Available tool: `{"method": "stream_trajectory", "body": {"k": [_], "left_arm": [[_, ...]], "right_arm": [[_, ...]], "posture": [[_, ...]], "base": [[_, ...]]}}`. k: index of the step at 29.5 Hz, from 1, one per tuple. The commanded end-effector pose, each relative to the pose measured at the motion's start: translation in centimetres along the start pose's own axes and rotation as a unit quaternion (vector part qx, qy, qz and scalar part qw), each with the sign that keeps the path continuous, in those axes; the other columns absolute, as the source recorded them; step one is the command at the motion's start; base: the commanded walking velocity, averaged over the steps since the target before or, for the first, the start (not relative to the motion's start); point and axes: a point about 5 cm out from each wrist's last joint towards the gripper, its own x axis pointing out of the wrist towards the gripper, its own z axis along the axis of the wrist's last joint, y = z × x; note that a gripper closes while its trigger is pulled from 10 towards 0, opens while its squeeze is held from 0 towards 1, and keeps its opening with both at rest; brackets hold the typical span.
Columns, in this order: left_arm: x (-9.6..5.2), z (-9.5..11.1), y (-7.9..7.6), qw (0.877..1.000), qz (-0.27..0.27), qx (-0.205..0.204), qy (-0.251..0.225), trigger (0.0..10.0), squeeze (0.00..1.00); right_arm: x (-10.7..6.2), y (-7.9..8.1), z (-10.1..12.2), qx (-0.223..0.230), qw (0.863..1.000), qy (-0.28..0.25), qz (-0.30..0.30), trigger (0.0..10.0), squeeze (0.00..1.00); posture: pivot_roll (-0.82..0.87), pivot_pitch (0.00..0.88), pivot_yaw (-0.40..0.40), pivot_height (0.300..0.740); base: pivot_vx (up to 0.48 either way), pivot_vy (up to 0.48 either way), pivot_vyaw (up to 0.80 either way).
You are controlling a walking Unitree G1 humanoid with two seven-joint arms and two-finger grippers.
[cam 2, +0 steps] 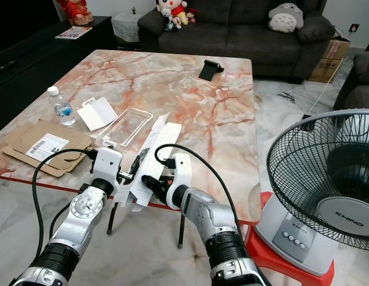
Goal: Picking trash to rubbish bin
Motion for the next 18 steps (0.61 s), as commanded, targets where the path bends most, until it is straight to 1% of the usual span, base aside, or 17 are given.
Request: {"method": "stream_trajectory", "body": {"k": [1,11,12,14,15,16,17,18], "left_arm": [[0.1,0.5,0.2,1.000,0.002,0.009,-0.012,10.0,0.00],[0.2,0.9,0.6,1.000,0.012,0.011,-0.020,10.0,0.00],[0.2,1.1,1.1,0.999,0.024,0.013,-0.026,10.0,0.00],[0.3,1.1,1.2,0.999,0.027,0.013,-0.027,10.0,0.00],[0.3,1.2,1.5,0.999,0.036,0.013,-0.031,10.0,0.00],[0.3,1.5,2.1,0.998,0.055,0.009,-0.038,10.0,0.00],[0.3,1.7,2.5,0.997,0.065,0.004,-0.041,10.0,0.00],[0.3,1.7,2.5,0.997,0.065,0.004,-0.041,10.0,0.00]], "right_arm": [[0.2,0.4,0.4,0.004,1.000,-0.006,0.006,0.0,0.00],[0.3,0.5,0.7,0.002,1.000,-0.014,0.012,0.0,0.00],[0.2,0.5,0.7,0.002,1.000,-0.015,0.013,0.0,0.00],[0.2,0.5,0.7,0.003,1.000,-0.016,0.013,0.0,0.00],[0.3,0.5,0.7,0.003,1.000,-0.016,0.013,0.0,0.00],[0.2,0.5,0.7,0.003,1.000,-0.016,0.014,0.0,0.00],[0.2,0.5,0.7,0.003,1.000,-0.017,0.014,0.0,0.00],[0.2,0.5,0.7,0.003,1.000,-0.017,0.014,0.0,0.00]], "posture": [[0.02,0.037,0.025,0.740],[0.02,0.037,0.022,0.740],[0.02,0.037,0.022,0.740],[0.02,0.037,0.022,0.740],[0.02,0.037,0.022,0.740],[0.02,0.038,0.022,0.740],[0.02,0.037,0.022,0.740],[0.02,0.037,0.022,0.740]], "base": [[0.000,0.000,0.00],[0.000,0.000,0.00],[0.000,0.000,0.00],[0.000,0.000,0.00],[0.000,0.000,0.00],[0.000,0.000,0.00],[0.000,0.000,0.00],[0.000,0.000,0.00]]}}
